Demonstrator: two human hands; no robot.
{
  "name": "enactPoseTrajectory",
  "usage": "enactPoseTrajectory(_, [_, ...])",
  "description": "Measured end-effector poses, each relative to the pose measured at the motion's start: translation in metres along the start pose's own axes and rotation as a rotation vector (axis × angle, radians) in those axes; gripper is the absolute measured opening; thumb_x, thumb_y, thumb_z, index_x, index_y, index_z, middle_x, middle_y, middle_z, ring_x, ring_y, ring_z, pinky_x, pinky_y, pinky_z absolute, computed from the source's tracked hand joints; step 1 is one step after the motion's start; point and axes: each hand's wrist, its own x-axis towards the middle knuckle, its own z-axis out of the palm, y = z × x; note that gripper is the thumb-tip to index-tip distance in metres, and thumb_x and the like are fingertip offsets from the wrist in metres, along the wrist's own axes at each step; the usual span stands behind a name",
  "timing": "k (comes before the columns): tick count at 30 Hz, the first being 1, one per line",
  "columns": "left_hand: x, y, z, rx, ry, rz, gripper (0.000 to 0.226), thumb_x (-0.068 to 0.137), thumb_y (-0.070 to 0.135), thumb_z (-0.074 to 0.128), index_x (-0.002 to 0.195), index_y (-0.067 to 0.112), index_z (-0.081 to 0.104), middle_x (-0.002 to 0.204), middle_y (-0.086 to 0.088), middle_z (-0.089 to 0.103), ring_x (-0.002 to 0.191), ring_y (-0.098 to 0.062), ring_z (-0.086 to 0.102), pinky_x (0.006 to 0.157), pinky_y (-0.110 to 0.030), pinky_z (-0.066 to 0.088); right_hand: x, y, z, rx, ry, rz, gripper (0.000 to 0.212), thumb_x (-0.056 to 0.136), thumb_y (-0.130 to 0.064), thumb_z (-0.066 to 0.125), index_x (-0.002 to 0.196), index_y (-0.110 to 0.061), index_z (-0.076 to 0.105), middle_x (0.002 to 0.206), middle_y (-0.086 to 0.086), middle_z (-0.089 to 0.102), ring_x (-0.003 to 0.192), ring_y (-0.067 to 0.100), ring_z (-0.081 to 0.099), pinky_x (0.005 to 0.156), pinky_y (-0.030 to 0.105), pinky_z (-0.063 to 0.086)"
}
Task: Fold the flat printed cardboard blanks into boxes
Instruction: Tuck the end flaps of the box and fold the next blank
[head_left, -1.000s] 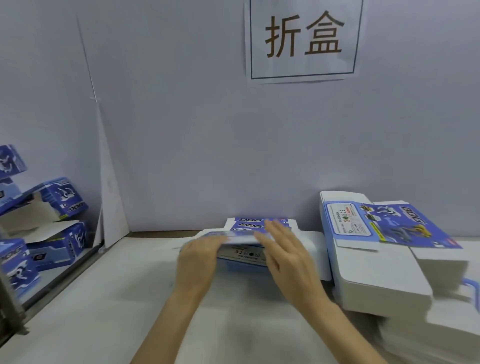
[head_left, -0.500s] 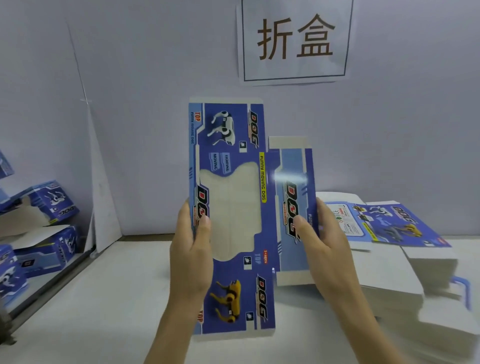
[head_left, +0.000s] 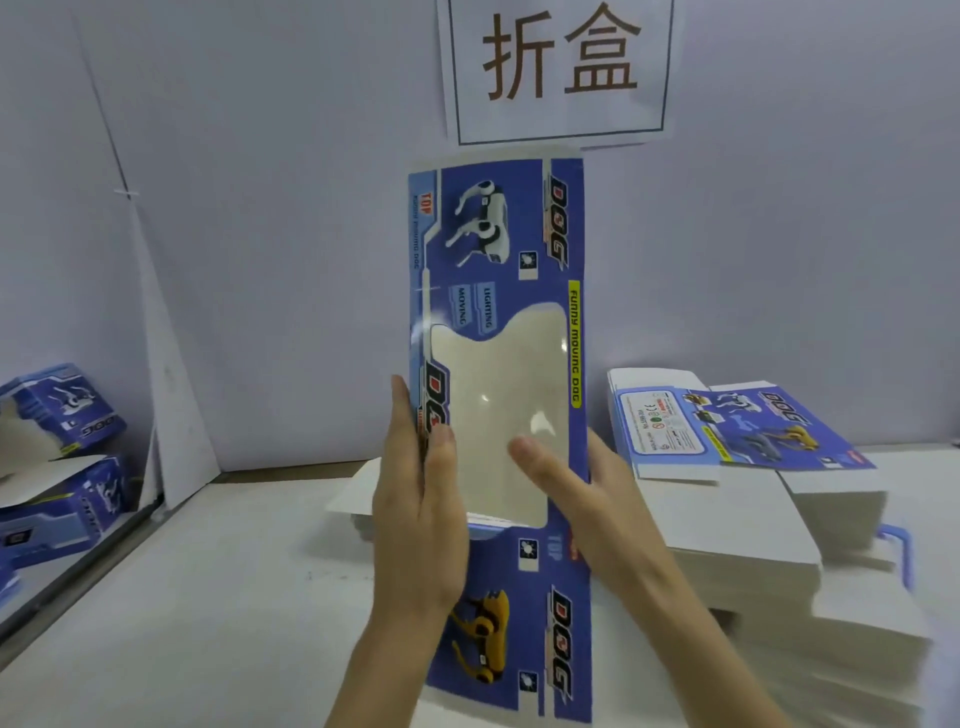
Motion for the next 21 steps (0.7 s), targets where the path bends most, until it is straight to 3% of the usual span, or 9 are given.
enactPoseTrajectory(2, [0.007, 0.0, -0.007, -0.046, -0.052, -0.044, 0.056, 0.083, 0.056, 0.036, 0.139, 0.049, 0.036, 0.127, 0.023, 0.054, 0.107, 0.011, 0.056, 0.069, -0.002, 0.046, 0.001, -0.002, -0.007, 0.081, 0.0, 0.061, 0.034, 0.07, -0.053, 0.077, 0.096, -0.035, 0.064, 0.089, -0.009, 0.076, 0.077, 0.015, 0.074, 0.056, 0.017, 0.054])
enactPoseTrajectory(5, [0.018, 0.0, -0.029, -0.086, -0.143, -0.138, 0.075, 0.069, 0.047, 0.063, 0.139, 0.045, 0.037, 0.124, 0.016, 0.059, 0.102, 0.003, 0.062, 0.064, -0.007, 0.049, 0.003, -0.007, -0.024, 0.153, -0.028, 0.108, 0.006, 0.071, -0.042, 0.076, 0.073, -0.046, 0.073, 0.083, -0.006, 0.077, 0.071, 0.016, 0.074, 0.053, 0.019, 0.054])
enactPoseTrajectory(9, [0.023, -0.008, -0.048, -0.008, -0.212, -0.286, 0.081, 0.043, 0.042, 0.092, 0.115, 0.037, 0.054, 0.095, 0.012, 0.074, 0.081, -0.004, 0.07, 0.054, -0.016, 0.054, 0.003, -0.007, -0.037, 0.163, -0.128, 0.188, 0.009, 0.071, -0.033, 0.074, 0.067, -0.041, 0.074, 0.08, 0.002, 0.077, 0.066, 0.021, 0.074, 0.051, 0.024, 0.055])
enactPoseTrajectory(11, [0.025, -0.014, -0.052, -0.005, -0.144, -0.306, 0.075, 0.042, 0.04, 0.09, 0.109, 0.033, 0.058, 0.097, 0.006, 0.074, 0.081, -0.012, 0.073, 0.059, -0.027, 0.057, 0.004, -0.002, -0.041, 0.139, -0.164, 0.227, 0.007, 0.071, -0.031, 0.081, 0.076, -0.033, 0.076, 0.088, 0.008, 0.076, 0.074, 0.027, 0.074, 0.059, 0.031, 0.059])
enactPoseTrajectory(13, [0.026, -0.017, -0.052, -0.115, -0.136, -0.312, 0.069, 0.045, 0.028, 0.087, 0.109, 0.028, 0.06, 0.101, 0.0, 0.075, 0.084, -0.022, 0.073, 0.063, -0.037, 0.059, 0.005, 0.001, -0.042, 0.12, -0.163, 0.245, 0.02, 0.066, -0.03, 0.075, 0.085, -0.025, 0.076, 0.093, 0.008, 0.076, 0.082, 0.03, 0.074, 0.068, 0.036, 0.061])
enactPoseTrajectory(17, [0.023, -0.018, -0.043, -0.179, -0.131, -0.31, 0.07, 0.044, 0.02, 0.096, 0.105, 0.026, 0.062, 0.098, -0.003, 0.075, 0.083, -0.028, 0.074, 0.069, -0.046, 0.059, 0.007, 0.0, -0.04, 0.142, -0.081, 0.222, 0.02, 0.068, -0.056, 0.078, 0.075, -0.038, 0.074, 0.088, 0.002, 0.077, 0.077, 0.024, 0.075, 0.056, 0.027, 0.057])
enactPoseTrajectory(21, [0.022, -0.019, -0.039, -0.186, -0.079, -0.285, 0.063, 0.045, 0.035, 0.082, 0.104, 0.024, 0.063, 0.096, -0.002, 0.076, 0.081, -0.026, 0.074, 0.068, -0.044, 0.059, 0.009, 0.003, -0.039, 0.175, 0.001, 0.213, 0.011, 0.065, -0.052, 0.069, 0.067, -0.042, 0.073, 0.084, 0.002, 0.077, 0.073, 0.023, 0.075, 0.052, 0.026, 0.056])
